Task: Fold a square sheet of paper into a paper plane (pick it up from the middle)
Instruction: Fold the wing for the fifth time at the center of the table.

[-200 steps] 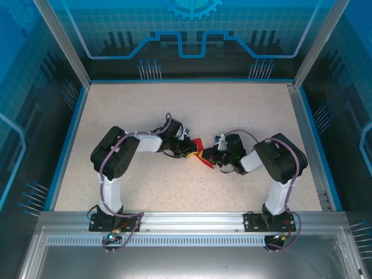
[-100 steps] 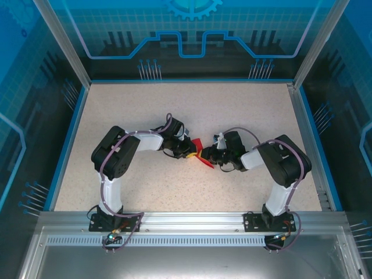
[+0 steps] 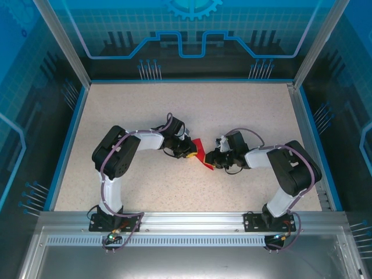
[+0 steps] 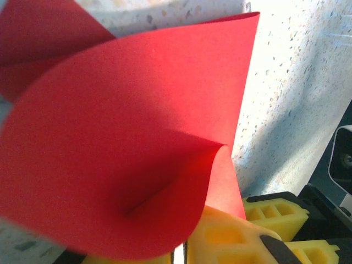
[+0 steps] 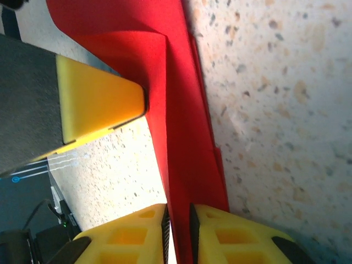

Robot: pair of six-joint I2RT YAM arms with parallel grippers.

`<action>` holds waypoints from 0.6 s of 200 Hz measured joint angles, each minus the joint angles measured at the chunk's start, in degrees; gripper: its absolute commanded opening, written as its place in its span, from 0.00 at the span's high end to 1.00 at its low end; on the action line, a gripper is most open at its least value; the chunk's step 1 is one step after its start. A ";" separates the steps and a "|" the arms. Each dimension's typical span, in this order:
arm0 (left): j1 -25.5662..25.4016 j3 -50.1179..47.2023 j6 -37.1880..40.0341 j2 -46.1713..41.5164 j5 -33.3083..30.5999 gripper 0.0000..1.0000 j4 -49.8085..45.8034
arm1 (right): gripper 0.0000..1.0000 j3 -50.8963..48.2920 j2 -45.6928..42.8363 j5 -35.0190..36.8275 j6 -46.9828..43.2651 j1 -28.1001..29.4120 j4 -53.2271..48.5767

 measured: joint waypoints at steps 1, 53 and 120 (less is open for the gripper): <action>0.00 0.00 0.00 0.00 0.00 0.85 -0.02 | 0.84 0.00 0.00 -0.02 -0.04 0.00 -0.07; -0.02 1.07 1.25 0.00 -0.02 0.85 -1.90 | 0.82 -0.02 -0.04 -0.17 -1.11 -0.11 -1.75; 0.00 2.23 2.36 0.02 -0.55 0.85 -3.96 | 0.76 1.73 -2.10 -0.15 -3.63 -0.11 -7.06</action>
